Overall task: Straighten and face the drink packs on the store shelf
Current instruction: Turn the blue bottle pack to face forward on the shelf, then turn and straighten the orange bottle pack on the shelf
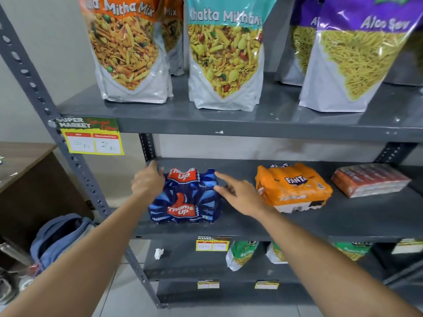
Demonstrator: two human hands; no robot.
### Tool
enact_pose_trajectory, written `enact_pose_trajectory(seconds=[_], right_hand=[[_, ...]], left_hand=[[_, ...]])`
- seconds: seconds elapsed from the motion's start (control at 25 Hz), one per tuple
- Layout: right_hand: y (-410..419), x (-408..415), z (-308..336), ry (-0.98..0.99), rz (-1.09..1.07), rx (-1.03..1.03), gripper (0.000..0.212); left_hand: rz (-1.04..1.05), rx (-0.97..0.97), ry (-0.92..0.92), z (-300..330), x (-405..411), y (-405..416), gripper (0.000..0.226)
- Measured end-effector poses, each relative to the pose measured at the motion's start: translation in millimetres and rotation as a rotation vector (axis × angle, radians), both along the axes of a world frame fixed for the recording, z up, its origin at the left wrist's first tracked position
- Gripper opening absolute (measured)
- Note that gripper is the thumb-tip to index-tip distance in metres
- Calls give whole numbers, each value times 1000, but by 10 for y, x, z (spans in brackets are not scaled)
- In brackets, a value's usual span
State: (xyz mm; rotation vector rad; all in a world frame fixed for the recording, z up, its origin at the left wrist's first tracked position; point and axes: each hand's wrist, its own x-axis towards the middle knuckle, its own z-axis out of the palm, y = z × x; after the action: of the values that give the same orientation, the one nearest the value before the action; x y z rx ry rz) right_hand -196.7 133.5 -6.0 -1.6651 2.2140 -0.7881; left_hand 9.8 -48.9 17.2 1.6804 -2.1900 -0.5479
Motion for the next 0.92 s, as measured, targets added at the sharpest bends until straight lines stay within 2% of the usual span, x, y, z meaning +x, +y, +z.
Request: enact_pose_trajectory(seconds=[0.04,0.08,0.16,0.24,0.28,0.36,0.4,0.52,0.6,0.68,0.72,0.84,0.92], right_hand=[[100,-210,20,49,-30,-29,66],[200,-481,4,97,-104,-84,68],[457,-1096,-23,193,-289,-102,68],[782,-1729,-52,301,-495,29,61],[931,-1952,-45,275,-588,119,57],[1130,-2273,-102,54,-676,270,61],[1212,-2414,-129,-90,-654,311,67],[1309,-2683,-260,-478,-568,244,83],[1315,-2754,-274,-619,-558,197,69],[1316,-2762,-280,-676,-530,188,55],[1320,-2754,-287,-692,-512,182,52],[1387,-2820,-372,-692,-467,140,56],[1431,-2848,-452,-704,-437,96,54]], left_hand=[[-39,-141,-156,23,-57,74,37],[-69,-200,-235,61,-136,159,38],[-99,-147,-284,107,-396,296,45],[-75,3,-311,115,-727,478,62],[-60,26,-327,101,-884,579,69],[-44,-11,-373,70,-1180,812,78],[-45,-41,-401,61,-1373,965,79],[-127,-32,-424,45,-1961,1371,74],[-171,139,-230,-139,-2336,1527,72],[-183,494,125,-318,-2582,1702,78],[-151,589,283,-394,-2654,1788,80],[11,470,421,-504,-2780,2004,72],[44,396,483,-548,-2795,2059,58]])
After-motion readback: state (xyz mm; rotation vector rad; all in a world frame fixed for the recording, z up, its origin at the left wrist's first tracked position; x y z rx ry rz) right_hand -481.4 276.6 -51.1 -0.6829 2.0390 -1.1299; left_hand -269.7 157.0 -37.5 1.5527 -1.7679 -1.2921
